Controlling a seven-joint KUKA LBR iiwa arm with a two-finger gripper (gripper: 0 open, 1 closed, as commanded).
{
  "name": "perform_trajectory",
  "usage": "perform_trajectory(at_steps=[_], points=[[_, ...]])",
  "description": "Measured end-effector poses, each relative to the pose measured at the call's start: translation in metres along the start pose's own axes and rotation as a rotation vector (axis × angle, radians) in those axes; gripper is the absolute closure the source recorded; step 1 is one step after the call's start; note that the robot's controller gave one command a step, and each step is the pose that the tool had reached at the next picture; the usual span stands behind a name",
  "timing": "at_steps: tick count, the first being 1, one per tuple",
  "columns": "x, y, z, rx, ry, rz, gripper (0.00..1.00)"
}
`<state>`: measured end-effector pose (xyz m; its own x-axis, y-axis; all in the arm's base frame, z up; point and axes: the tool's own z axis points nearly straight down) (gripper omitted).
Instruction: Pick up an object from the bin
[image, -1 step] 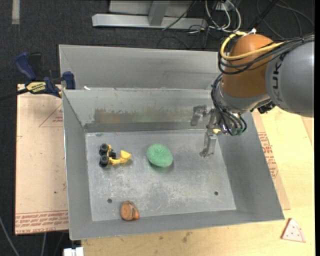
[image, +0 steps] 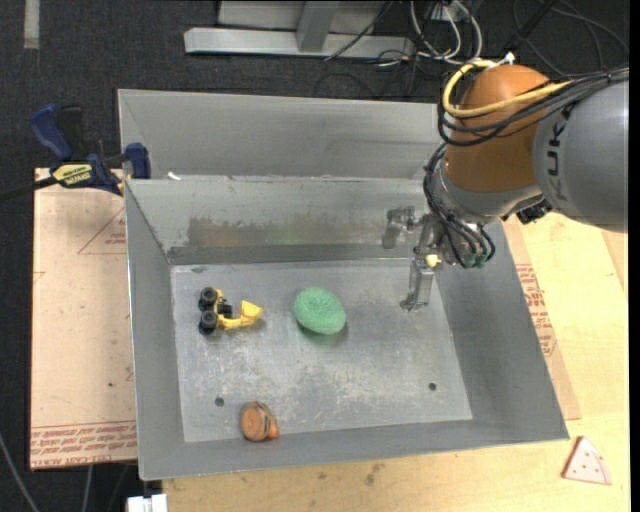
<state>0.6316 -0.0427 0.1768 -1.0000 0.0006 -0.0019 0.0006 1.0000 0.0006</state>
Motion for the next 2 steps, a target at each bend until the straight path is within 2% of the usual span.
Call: perform_trajectory(at_steps=[1, 2], points=[[-0.018, 0.048, 0.039, 0.002, -0.008, -0.021, 0.0], [-0.001, 0.079, 0.063, -0.004, 0.006, -0.146, 0.0]])
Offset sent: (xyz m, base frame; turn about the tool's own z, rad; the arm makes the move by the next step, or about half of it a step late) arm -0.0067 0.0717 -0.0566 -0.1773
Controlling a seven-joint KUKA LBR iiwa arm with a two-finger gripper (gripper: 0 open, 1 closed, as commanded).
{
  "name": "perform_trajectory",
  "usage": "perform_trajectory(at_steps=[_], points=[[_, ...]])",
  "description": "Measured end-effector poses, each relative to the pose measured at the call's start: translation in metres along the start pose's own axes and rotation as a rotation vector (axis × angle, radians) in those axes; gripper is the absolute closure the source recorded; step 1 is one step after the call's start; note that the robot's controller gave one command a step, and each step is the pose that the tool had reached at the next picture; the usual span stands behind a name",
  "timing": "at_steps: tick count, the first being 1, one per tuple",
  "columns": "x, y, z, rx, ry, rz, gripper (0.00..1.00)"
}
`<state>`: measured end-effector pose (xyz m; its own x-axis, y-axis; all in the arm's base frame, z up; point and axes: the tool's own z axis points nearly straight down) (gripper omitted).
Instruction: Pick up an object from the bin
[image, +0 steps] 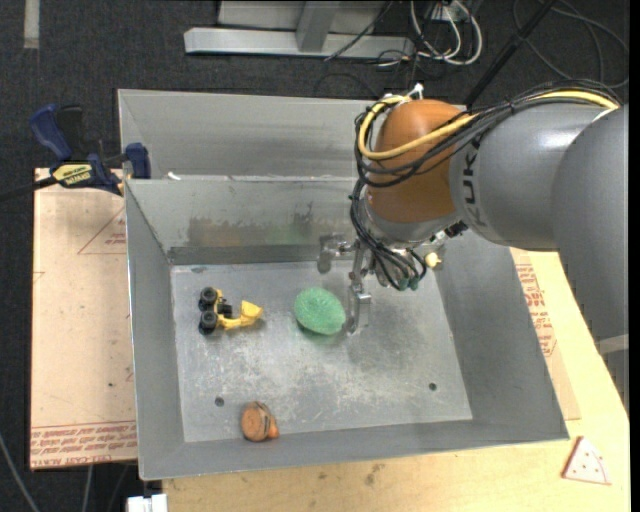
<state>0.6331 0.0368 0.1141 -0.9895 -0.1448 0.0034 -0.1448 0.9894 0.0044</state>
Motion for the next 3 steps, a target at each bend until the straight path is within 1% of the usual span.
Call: perform_trajectory(at_steps=[1, 2, 3], points=[[0.006, 0.033, 0.014, 0.003, -0.013, 0.021, 1.0], [0.006, 0.034, 0.014, 0.003, -0.013, 0.021, 1.0], [-0.007, 0.052, -0.154, 0.004, -0.015, 0.007, 1.0]])
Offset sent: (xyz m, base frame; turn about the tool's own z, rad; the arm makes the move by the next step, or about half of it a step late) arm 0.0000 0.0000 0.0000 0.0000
